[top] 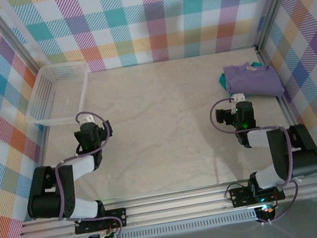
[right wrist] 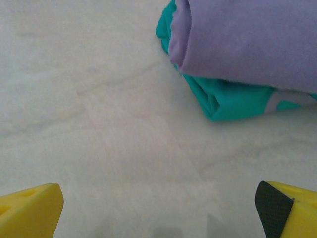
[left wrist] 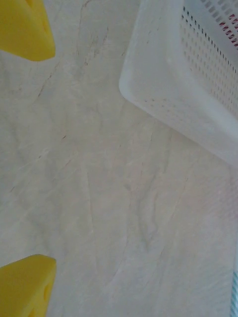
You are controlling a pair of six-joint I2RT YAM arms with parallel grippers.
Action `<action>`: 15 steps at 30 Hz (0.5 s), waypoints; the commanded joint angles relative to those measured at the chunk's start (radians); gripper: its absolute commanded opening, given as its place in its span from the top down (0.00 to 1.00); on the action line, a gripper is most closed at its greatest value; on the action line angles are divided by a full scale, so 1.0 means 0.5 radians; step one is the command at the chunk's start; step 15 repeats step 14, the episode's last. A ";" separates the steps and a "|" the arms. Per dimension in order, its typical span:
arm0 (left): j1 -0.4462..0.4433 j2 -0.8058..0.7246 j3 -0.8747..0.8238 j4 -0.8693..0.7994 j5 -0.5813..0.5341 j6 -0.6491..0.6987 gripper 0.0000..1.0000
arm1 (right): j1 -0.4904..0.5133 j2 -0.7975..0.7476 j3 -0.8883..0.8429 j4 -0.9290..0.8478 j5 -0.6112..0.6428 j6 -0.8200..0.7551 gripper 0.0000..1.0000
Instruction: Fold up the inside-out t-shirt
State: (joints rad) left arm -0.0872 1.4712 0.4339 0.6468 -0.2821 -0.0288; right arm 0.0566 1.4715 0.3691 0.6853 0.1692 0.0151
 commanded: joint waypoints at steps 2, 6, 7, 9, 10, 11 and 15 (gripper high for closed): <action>0.036 0.183 -0.022 0.288 0.313 0.086 0.00 | -0.048 0.116 0.064 0.314 -0.157 0.010 0.00; 0.033 0.184 -0.033 0.326 0.308 0.091 0.00 | -0.055 0.125 0.068 0.319 -0.181 0.014 0.00; 0.032 0.188 -0.036 0.345 0.310 0.089 0.00 | -0.054 0.117 0.057 0.327 -0.180 0.008 0.00; 0.032 0.187 -0.036 0.340 0.308 0.090 0.00 | -0.052 0.119 0.054 0.332 -0.195 -0.001 0.00; 0.033 0.186 -0.036 0.336 0.309 0.090 0.00 | -0.052 0.130 0.060 0.342 -0.224 -0.014 0.00; 0.033 0.187 -0.036 0.337 0.308 0.091 0.00 | -0.062 0.132 0.077 0.304 -0.255 -0.007 0.00; 0.033 0.185 -0.036 0.336 0.309 0.090 0.00 | -0.073 0.125 0.069 0.316 -0.279 -0.009 0.00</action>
